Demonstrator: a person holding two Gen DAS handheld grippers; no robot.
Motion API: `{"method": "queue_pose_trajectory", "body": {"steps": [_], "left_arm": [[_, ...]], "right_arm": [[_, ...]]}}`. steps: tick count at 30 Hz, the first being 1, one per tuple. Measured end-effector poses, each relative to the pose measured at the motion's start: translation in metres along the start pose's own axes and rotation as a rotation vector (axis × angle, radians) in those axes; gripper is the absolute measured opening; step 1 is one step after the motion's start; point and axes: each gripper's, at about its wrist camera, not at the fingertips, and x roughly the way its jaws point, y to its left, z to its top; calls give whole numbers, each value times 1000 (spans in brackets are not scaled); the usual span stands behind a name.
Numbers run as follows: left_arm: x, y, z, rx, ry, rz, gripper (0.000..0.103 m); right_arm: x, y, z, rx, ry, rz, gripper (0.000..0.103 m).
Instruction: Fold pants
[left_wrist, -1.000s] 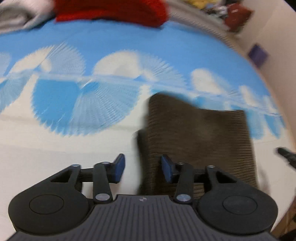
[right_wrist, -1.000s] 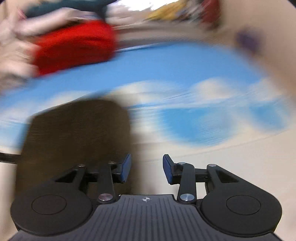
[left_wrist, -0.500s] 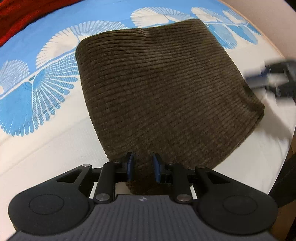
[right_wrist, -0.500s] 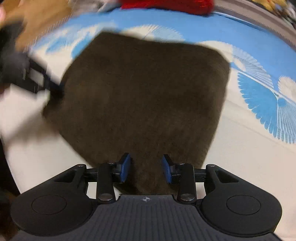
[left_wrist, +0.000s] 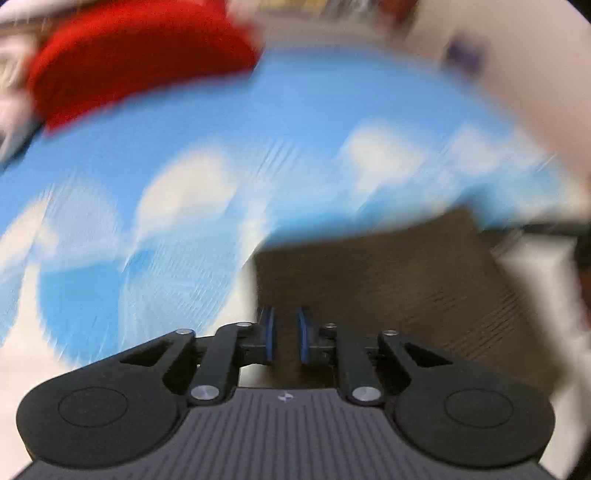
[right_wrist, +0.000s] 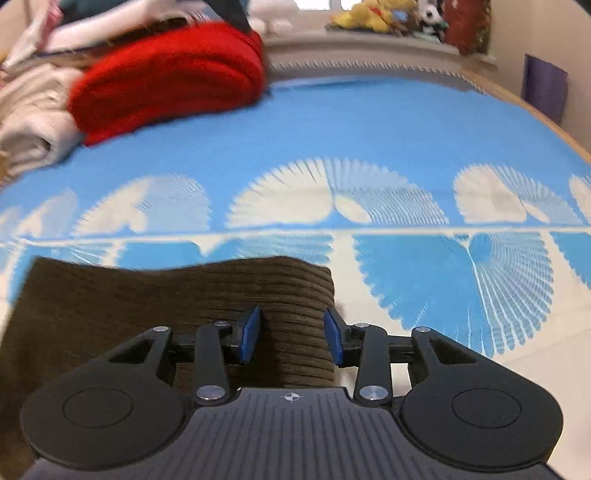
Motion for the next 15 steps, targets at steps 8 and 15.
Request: {"method": "queue_pose_trajectory", "body": {"steps": [8, 15], "left_arm": [[-15, 11, 9, -31, -120, -139, 14], [12, 1, 13, -54, -117, -139, 16]], "right_arm": [[15, 11, 8, -1, 21, -21, 40], [4, 8, 10, 26, 16, -18, 42]]}}
